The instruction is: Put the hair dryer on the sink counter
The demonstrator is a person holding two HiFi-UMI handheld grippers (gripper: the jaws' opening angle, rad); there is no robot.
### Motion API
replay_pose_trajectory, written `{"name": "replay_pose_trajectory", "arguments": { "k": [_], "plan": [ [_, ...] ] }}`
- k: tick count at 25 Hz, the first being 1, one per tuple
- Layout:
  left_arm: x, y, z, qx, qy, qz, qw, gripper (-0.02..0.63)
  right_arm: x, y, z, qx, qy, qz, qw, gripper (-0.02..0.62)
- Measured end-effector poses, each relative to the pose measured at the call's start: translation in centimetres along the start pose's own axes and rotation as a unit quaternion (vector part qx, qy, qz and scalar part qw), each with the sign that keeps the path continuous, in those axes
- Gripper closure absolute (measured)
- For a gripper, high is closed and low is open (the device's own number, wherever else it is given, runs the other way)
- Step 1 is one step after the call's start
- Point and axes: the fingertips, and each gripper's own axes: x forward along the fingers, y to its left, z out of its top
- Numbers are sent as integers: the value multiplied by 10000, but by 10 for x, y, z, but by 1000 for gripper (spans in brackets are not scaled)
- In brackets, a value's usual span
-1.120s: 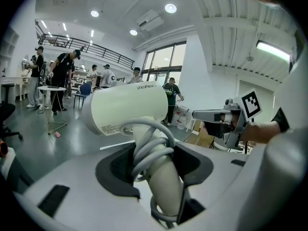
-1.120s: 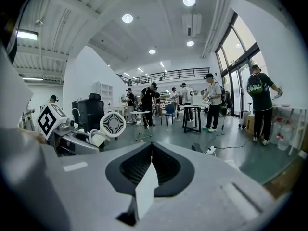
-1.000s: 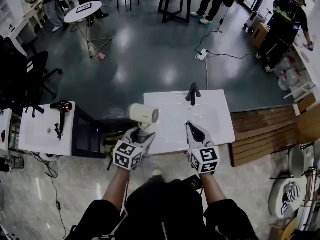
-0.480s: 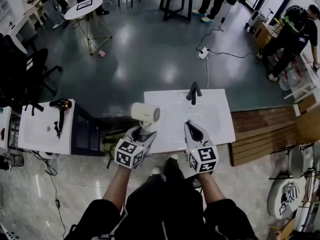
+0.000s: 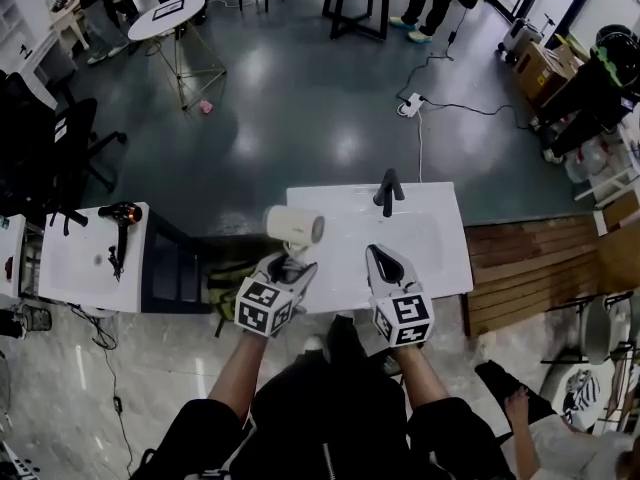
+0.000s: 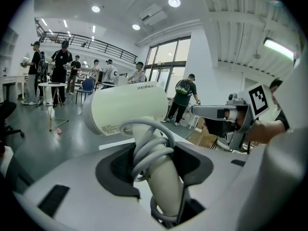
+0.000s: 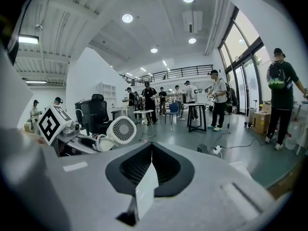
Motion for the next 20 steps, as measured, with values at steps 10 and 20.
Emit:
{"name": "replay_pose_trajectory", "arguments": {
  "k": [10,20],
  "plan": [
    [23,15,6,-142,101,297,9994,388,26,-17,3,2,67,271,9996,591],
    [45,35,0,-249,283,634,9973,388,45,-34,-6,0,230,521,9984,591]
  ]
}}
